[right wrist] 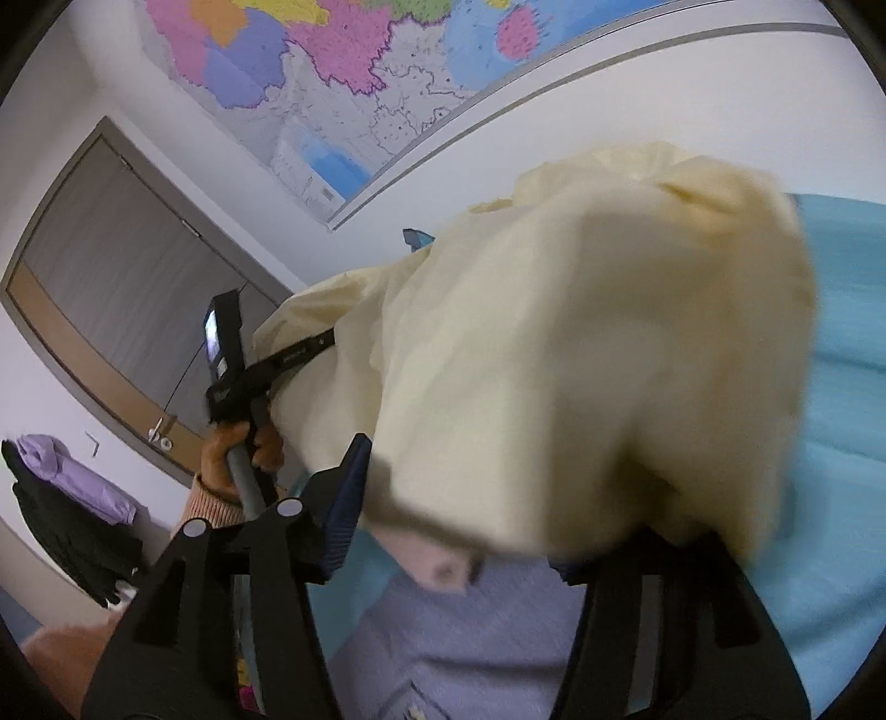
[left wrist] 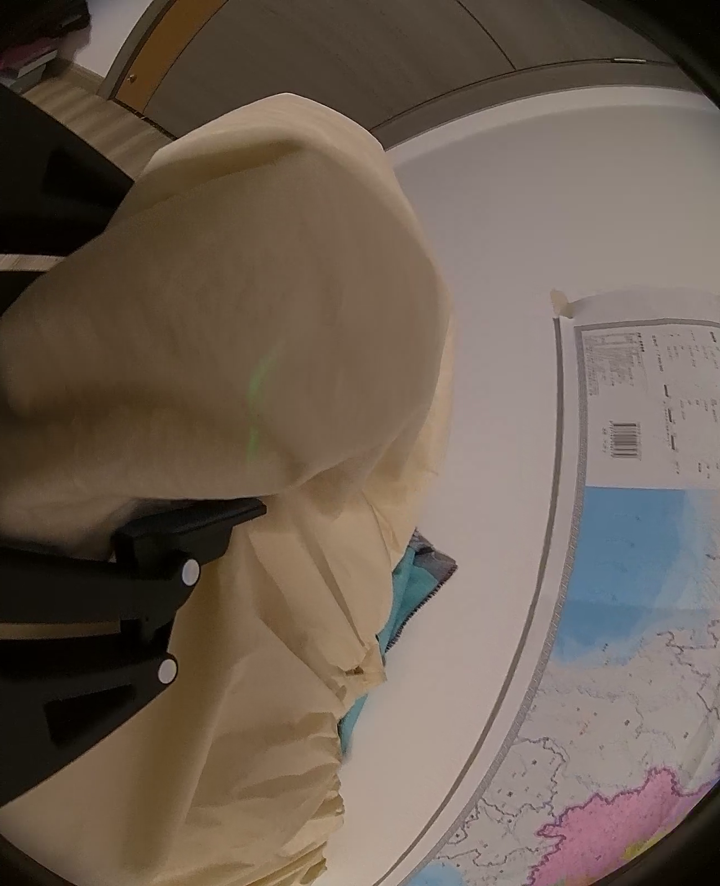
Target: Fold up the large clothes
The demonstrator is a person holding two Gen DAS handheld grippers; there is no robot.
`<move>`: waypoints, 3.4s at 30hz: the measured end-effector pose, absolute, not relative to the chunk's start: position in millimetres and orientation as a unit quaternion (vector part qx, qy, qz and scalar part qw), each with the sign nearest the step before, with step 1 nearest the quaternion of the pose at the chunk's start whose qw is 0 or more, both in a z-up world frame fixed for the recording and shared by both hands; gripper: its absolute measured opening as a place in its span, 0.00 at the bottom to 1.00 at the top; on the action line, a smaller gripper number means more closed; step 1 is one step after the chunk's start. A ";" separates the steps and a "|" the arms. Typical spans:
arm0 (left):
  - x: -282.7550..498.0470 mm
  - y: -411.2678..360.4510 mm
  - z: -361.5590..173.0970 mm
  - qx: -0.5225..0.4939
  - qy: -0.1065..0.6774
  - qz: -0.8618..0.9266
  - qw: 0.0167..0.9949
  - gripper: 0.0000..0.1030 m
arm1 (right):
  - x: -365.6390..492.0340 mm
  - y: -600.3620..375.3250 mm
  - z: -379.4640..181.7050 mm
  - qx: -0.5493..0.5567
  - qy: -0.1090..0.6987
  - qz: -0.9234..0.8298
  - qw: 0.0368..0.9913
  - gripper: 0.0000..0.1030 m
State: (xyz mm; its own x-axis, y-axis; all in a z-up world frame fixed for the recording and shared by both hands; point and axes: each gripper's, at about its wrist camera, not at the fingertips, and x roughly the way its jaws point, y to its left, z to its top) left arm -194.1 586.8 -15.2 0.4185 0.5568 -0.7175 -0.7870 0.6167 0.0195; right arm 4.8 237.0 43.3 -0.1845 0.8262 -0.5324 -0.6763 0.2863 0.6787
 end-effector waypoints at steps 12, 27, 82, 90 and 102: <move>-200.8 592.5 -26.2 -0.170 0.369 0.423 0.810 0.59 | 10.8 170.0 77.8 0.031 0.427 0.567 0.704 0.50; -248.9 514.8 27.0 -0.155 0.282 0.379 0.868 0.66 | -2.4 219.3 43.2 -0.047 0.453 0.594 0.664 0.50; -218.9 373.0 14.6 -0.118 0.282 0.323 0.896 0.93 | -41.0 222.6 74.2 -0.024 0.383 0.572 0.725 0.76; -234.8 345.0 5.9 -0.155 0.280 0.330 0.888 0.93 | -79.4 210.9 81.1 -0.060 0.340 0.553 0.758 0.92; -258.4 312.1 1.2 -0.173 0.287 0.348 0.876 0.93 | -107.2 186.0 84.6 -0.069 0.321 0.548 0.770 0.94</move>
